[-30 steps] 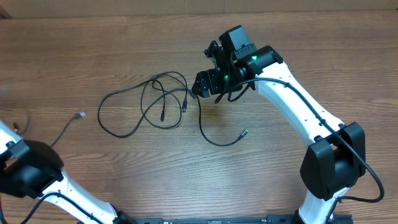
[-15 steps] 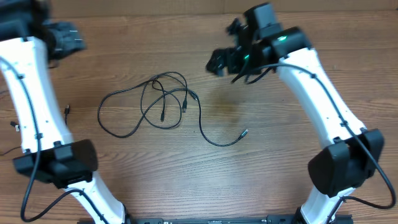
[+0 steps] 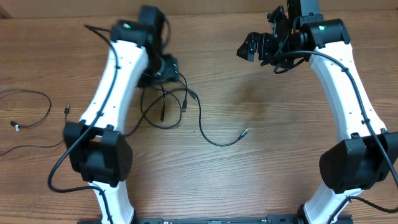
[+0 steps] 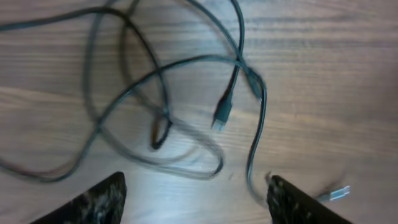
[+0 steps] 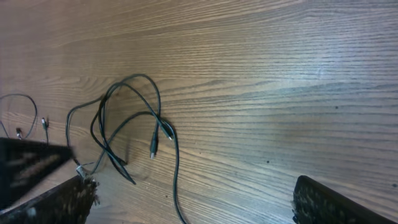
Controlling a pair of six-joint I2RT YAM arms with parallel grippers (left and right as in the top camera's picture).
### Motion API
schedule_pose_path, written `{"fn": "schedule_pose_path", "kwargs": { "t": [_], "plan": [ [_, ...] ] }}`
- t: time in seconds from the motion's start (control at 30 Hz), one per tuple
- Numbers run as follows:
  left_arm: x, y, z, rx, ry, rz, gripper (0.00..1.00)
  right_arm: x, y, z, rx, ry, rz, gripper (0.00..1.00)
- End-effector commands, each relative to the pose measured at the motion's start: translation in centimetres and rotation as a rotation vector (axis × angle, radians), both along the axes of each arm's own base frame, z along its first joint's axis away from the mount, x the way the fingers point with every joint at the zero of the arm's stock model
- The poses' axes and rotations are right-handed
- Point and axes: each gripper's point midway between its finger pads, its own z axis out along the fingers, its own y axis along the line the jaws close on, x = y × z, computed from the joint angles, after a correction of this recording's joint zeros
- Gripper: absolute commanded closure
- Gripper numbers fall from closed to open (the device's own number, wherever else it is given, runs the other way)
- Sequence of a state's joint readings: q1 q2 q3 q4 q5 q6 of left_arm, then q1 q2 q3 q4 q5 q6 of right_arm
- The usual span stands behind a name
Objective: Untangle cables
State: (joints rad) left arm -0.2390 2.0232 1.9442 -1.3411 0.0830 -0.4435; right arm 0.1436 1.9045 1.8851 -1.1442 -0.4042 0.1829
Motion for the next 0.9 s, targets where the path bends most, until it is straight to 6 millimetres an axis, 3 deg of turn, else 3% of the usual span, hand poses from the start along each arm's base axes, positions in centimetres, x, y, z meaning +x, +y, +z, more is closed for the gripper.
{"fn": "schedule_pose_path", "kwargs": {
  "t": [0.0, 0.13, 0.37, 0.43, 0.5, 0.53, 0.6, 0.73, 0.8, 0.83, 0.87],
  "plan": [
    [-1.3, -1.7, -4.2, 0.034, 0.036, 0.148, 0.28, -0.1, -0.3, 1.7, 0.004, -0.039, -0.005, 0.0],
    [-1.4, -3.4, -8.2, 0.03, -0.002, 0.155, 0.36, -0.3, -0.4, 1.4, -0.004, -0.026, -0.008, 0.0],
    [-1.2, -1.7, -12.2, 0.095, -0.065, 0.241, 0.46, -0.5, -0.5, 1.3, -0.006, -0.015, -0.008, 0.0],
    [-1.1, -1.6, -12.8, 0.097, -0.082, 0.243, 0.65, -0.5, -0.5, 1.3, -0.006, -0.015, -0.008, 0.0],
    [-0.9, -1.7, -12.7, 0.093, -0.089, 0.242, 0.96, -0.5, -0.5, 1.3, -0.006, -0.015, -0.008, 0.0],
    [-0.6, -1.8, -12.3, 0.09, -0.098, 0.229, 0.96, -0.5, -0.5, 1.3, -0.006, -0.015, -0.008, 0.0],
    [0.2, -2.3, -10.3, 0.076, -0.123, 0.179, 0.96, -0.5, -0.5, 1.3, -0.006, -0.015, -0.008, 0.0],
    [2.8, -3.6, 0.4, 0.058, -0.264, -0.004, 0.96, -0.3, -0.4, 1.4, -0.004, -0.023, -0.008, 0.0],
    [3.2, -4.4, 6.3, 0.01, -0.347, -0.062, 0.96, -0.3, -0.4, 1.4, -0.003, -0.027, -0.008, 0.0],
    [3.2, -5.5, 10.9, -0.058, -0.422, -0.122, 0.96, -0.3, -0.4, 1.4, -0.003, -0.027, -0.008, 0.0],
    [3.0, -6.1, 13.2, -0.096, -0.461, -0.157, 0.96, -0.3, -0.4, 1.4, -0.003, -0.026, -0.008, 0.0]
  ]
}}
